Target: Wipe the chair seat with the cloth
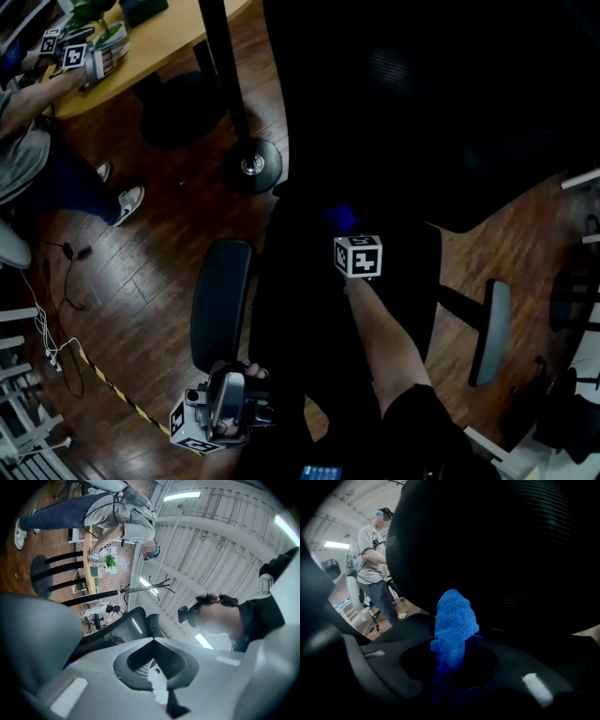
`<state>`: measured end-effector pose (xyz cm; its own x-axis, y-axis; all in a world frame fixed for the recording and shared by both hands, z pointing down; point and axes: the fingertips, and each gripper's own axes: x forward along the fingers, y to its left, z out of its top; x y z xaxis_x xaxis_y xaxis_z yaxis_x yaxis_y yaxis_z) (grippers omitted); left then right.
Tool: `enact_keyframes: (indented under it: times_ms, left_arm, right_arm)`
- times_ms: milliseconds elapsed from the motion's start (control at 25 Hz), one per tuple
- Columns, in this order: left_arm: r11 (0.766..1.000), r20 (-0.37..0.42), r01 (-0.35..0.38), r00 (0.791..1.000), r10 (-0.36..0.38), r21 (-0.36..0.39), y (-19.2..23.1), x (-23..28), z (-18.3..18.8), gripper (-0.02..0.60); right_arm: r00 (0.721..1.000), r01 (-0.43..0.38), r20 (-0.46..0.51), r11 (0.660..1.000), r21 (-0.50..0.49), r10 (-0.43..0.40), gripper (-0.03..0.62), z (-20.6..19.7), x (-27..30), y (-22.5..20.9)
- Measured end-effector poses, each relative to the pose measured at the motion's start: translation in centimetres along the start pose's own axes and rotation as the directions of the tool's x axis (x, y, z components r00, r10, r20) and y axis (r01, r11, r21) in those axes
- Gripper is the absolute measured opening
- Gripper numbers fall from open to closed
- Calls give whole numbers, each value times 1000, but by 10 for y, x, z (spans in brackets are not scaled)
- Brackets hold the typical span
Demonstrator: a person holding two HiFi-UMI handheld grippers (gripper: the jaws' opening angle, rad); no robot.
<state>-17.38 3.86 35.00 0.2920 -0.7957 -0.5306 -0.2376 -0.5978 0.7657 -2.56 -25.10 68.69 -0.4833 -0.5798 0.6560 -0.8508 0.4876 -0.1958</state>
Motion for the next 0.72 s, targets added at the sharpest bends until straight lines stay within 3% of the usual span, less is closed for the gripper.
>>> enact_keyframes:
  times_ms: [200,320,560,720]
  left_arm:
    - [1000,-39,3,999,-4,-30,5,9,-7,-6]
    - [999,-44,-2,999,0,-40,7,12,-10,-6]
    - [999,-42,-30,999,28,-41,13,16,-11,-6]
    - [999,-56,-22,998,20,-48,9,19,-23,-6]
  right_arm:
    - [965,258,-70,963,83,-252,80,-34,-73,-148]
    - [935,351,-82,931,101,-344,80,-47,-118,-207]
    - [914,405,-79,906,126,-397,80,-54,-146,-237]
    - [913,407,-42,902,146,-405,80,-42,-146,-223]
